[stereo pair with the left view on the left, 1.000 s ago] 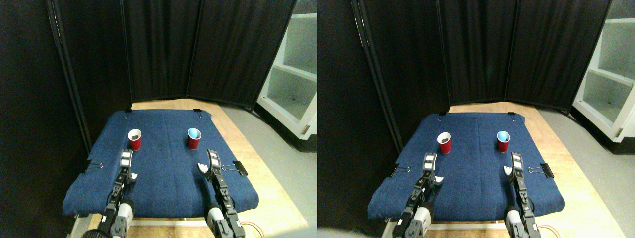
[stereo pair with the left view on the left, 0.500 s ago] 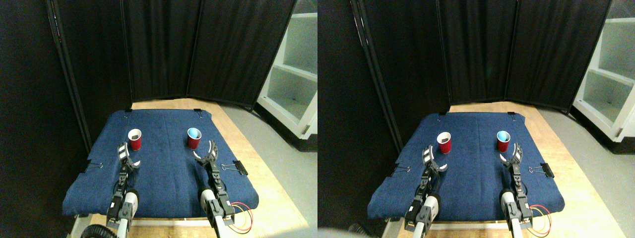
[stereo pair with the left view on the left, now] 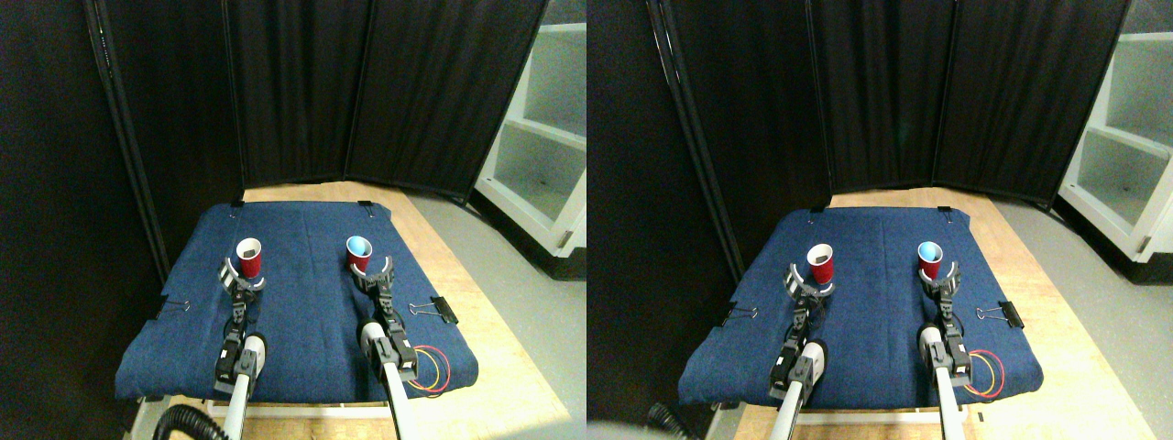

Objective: Pour (bimanual)

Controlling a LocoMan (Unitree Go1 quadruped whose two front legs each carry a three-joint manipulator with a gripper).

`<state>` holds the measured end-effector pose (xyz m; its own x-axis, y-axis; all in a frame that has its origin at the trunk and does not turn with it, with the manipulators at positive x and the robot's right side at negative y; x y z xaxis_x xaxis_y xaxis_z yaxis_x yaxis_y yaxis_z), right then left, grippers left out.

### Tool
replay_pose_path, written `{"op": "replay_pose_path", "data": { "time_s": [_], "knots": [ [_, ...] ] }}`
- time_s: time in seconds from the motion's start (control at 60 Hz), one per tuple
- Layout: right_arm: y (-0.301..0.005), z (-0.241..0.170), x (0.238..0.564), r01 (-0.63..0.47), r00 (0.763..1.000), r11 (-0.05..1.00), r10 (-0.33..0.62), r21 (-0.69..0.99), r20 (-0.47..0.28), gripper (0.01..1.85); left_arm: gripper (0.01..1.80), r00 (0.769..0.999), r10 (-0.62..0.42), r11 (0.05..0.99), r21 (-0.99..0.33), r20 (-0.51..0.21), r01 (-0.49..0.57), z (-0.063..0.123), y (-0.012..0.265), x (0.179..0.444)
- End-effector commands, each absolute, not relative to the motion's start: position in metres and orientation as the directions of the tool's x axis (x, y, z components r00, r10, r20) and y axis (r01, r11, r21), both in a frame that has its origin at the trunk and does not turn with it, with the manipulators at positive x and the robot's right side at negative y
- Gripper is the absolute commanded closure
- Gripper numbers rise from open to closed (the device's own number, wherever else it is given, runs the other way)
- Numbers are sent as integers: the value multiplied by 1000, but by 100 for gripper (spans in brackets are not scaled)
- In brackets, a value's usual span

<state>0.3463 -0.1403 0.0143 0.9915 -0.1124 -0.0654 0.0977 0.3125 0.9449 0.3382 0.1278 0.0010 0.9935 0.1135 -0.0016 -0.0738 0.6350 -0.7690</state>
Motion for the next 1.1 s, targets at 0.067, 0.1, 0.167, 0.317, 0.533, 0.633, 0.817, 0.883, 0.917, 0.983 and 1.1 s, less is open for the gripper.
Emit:
{"op": "replay_pose_path", "data": {
  "time_s": [0.067,0.1,0.167,0.317,0.533,0.633,0.817,0.883,0.917,0.983,1.1],
  "knots": [
    [-135,13,359,86,996,284,-58,955,-72,100,104,995,96,619,-783,-4,-63,2,123,348],
    [-134,13,360,106,994,264,-65,959,-92,100,106,996,93,605,-794,-13,-66,3,123,350],
    [-134,12,364,121,992,241,-63,963,-109,97,106,995,92,580,-811,-25,-74,4,121,352],
    [-133,8,371,137,990,232,-56,963,-127,98,80,993,109,527,-845,-43,-94,4,119,358],
    [-133,0,383,159,987,196,-35,968,-155,98,63,986,155,429,-896,-52,-115,-2,119,366],
    [-133,-1,381,172,985,196,-44,965,-166,101,65,985,164,405,-906,-58,-121,-6,119,366],
    [-136,-3,383,165,986,176,-36,971,-161,98,67,982,177,354,-926,-69,-129,-12,122,370],
    [-137,-4,384,173,985,148,-42,974,-169,99,67,979,188,332,-933,-81,-140,-16,123,371],
    [-138,-5,384,178,984,146,-48,973,-173,100,67,978,189,324,-935,-84,-143,-17,124,371],
    [-138,-6,384,180,983,140,-55,974,-174,95,69,977,192,313,-938,-92,-150,-19,125,372],
    [-139,-8,384,170,985,130,-61,977,-163,92,69,975,190,282,-945,-115,-166,-24,128,373]
  ]
}}
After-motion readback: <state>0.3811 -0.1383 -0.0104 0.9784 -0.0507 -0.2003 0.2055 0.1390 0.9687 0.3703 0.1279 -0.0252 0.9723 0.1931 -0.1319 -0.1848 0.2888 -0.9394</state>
